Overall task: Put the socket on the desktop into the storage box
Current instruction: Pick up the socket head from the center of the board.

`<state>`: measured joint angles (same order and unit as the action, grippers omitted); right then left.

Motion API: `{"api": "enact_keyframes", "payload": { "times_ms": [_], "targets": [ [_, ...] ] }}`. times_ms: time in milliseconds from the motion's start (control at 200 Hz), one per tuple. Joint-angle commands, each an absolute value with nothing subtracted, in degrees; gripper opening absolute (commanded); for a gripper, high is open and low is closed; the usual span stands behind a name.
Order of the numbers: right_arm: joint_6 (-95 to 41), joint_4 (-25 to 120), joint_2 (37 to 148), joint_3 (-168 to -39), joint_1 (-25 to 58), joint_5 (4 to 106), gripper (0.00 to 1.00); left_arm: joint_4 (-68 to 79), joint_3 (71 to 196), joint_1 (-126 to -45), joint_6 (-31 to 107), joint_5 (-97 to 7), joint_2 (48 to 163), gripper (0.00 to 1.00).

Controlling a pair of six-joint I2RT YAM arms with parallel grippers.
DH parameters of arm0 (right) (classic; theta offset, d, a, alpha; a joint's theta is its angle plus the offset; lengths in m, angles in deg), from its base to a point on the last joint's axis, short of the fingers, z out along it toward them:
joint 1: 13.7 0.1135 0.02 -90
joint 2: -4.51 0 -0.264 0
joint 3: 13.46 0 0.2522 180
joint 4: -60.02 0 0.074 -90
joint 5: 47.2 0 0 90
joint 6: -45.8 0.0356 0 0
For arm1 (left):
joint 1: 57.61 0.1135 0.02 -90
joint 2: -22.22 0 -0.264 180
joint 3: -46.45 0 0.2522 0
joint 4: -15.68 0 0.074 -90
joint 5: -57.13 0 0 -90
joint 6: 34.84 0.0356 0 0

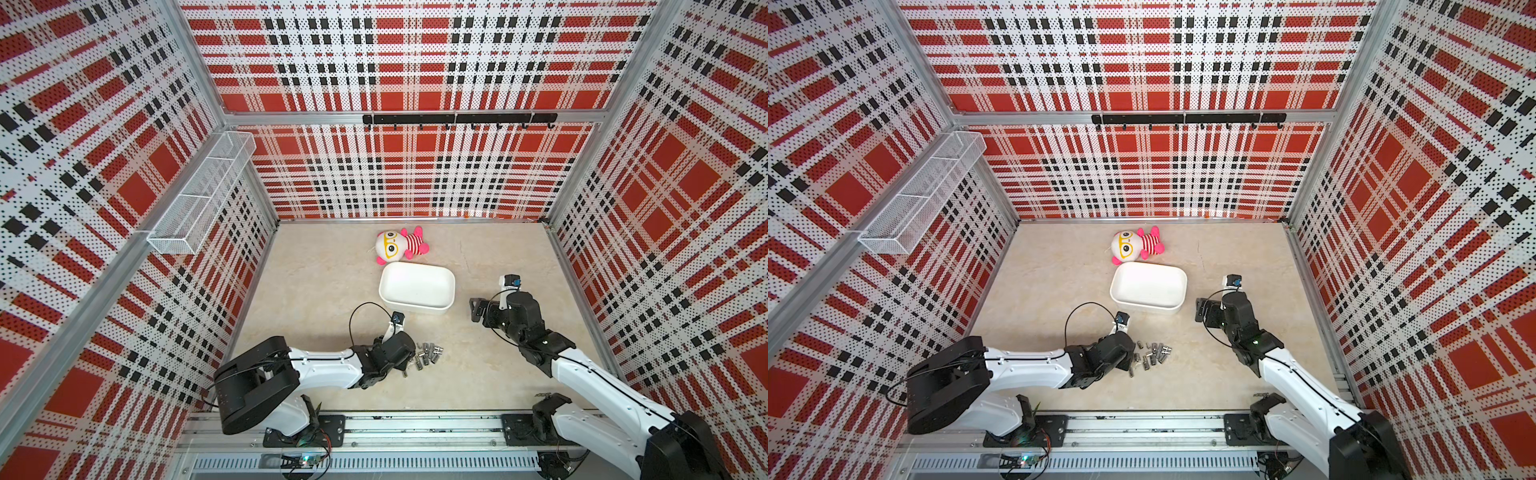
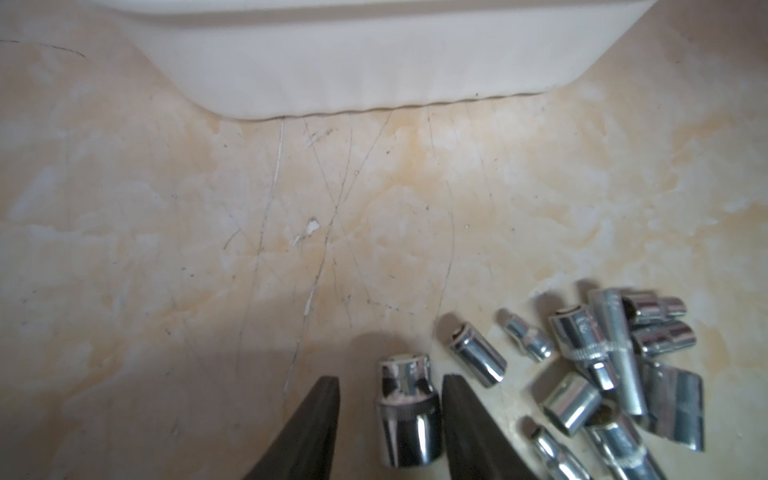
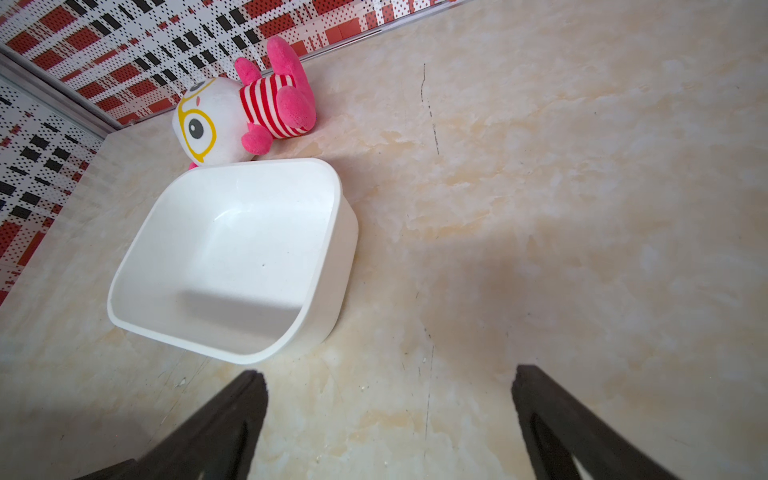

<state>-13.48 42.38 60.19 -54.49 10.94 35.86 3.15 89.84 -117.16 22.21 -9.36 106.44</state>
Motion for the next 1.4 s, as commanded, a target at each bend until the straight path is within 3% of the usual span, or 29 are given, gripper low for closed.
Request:
{"api": "enact_keyframes", "payload": {
  "times_ms": [0,761,1127,1348,1398],
  "targets": [
    [-13.44,41.42,60.17,-55.70,11.37,35.07,1.00,3.32,91.58,-116.85,22.88,-9.31,107.59,0.46],
    [-13.35,41.51,61.19,-55.98,11.43,35.33,1.00,2.71,92.27,-115.63,23.05,-8.44,110.31,0.39],
    [-13.34,41.33,60.98,-55.99,11.38,35.33,1.00,2.18,92.38,-115.33,23.17,-8.18,109.83,0.19],
    [-13.35,41.29,61.23,-56.10,11.42,35.33,1.00,1.66,91.69,-115.48,23.07,-6.55,106.17,0.00],
    [-13.44,41.33,61.24,-56.06,11.43,35.24,1.00,1.82,91.54,-115.77,23.16,-5.98,104.97,0.00]
  ]
}}
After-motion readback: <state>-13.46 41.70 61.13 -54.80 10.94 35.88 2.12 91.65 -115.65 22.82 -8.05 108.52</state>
